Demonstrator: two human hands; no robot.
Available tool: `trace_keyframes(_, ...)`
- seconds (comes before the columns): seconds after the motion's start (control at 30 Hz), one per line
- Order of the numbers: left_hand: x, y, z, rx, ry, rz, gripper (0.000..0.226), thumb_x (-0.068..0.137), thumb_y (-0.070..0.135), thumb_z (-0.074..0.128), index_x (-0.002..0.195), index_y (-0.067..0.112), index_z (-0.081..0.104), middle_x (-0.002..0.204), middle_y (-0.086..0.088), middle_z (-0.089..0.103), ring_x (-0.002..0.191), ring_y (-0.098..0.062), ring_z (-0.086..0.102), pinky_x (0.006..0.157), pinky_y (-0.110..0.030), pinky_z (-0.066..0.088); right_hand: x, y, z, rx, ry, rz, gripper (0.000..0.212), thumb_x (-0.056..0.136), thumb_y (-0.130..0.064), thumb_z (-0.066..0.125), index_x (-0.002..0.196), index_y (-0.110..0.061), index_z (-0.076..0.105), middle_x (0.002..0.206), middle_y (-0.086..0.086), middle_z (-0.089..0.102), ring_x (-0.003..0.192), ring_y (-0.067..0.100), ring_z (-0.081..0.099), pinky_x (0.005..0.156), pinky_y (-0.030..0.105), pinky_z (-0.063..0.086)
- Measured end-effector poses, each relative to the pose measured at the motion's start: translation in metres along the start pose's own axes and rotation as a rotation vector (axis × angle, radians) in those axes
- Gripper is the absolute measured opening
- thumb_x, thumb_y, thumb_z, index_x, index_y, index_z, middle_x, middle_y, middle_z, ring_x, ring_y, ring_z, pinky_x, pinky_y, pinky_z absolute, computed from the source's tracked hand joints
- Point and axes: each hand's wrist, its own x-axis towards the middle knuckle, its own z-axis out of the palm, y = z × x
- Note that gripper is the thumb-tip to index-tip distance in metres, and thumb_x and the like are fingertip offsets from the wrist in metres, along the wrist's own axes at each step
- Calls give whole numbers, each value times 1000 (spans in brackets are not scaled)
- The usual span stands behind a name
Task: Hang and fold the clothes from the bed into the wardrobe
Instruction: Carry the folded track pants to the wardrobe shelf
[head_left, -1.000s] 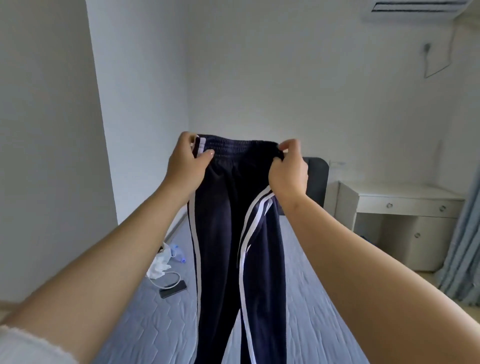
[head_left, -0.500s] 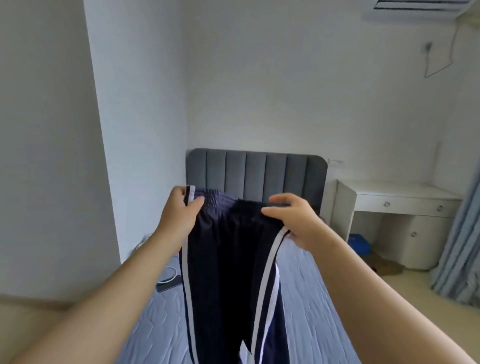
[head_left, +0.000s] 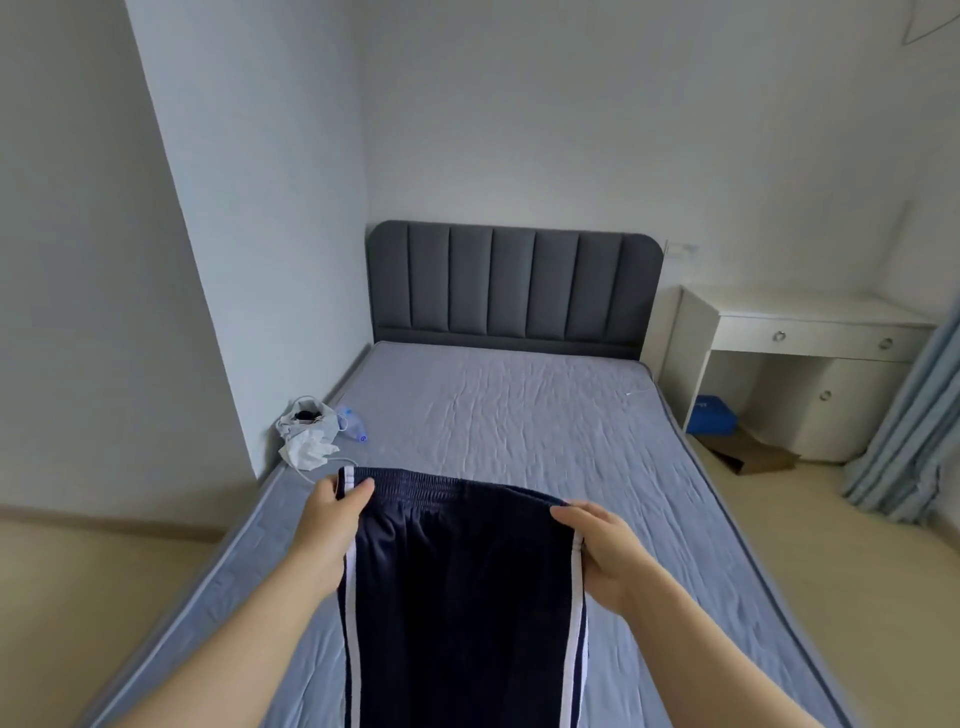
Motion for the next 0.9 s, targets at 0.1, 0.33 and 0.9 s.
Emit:
trace_keyframes(0.1, -1, 13, -1, -136, -48, 26, 7, 90, 11, 58, 95, 16, 57, 104, -7, 64, 99, -22, 59, 97, -39, 44, 1, -13, 6, -60, 34, -76, 13, 92, -15, 55, 97, -5, 63, 87, 13, 67, 72, 23, 65, 56, 32, 55)
trace_keyframes(0.33, -21, 35, -24, -166, -533, -192, 14, 69, 7, 66, 76, 13, 77, 90, -16, 72, 77, -27, 71, 74, -40, 57, -3, -32, -1, 2, -130, -84, 24, 87, -27, 61, 99, -6, 58, 82, 11, 67, 70, 21, 66, 58, 32, 55)
trace_keyframes(0.9, -30, 64, -35, -419, -501, -15, 22, 76, 6, 54, 65, 17, 70, 72, -6, 69, 64, -16, 68, 59, -25, 56, -28, -44, -11, 160, -411, 27, 48, 58, -21, 86, 96, 3, 70, 92, 21, 70, 77, 31, 70, 65, 41, 59)
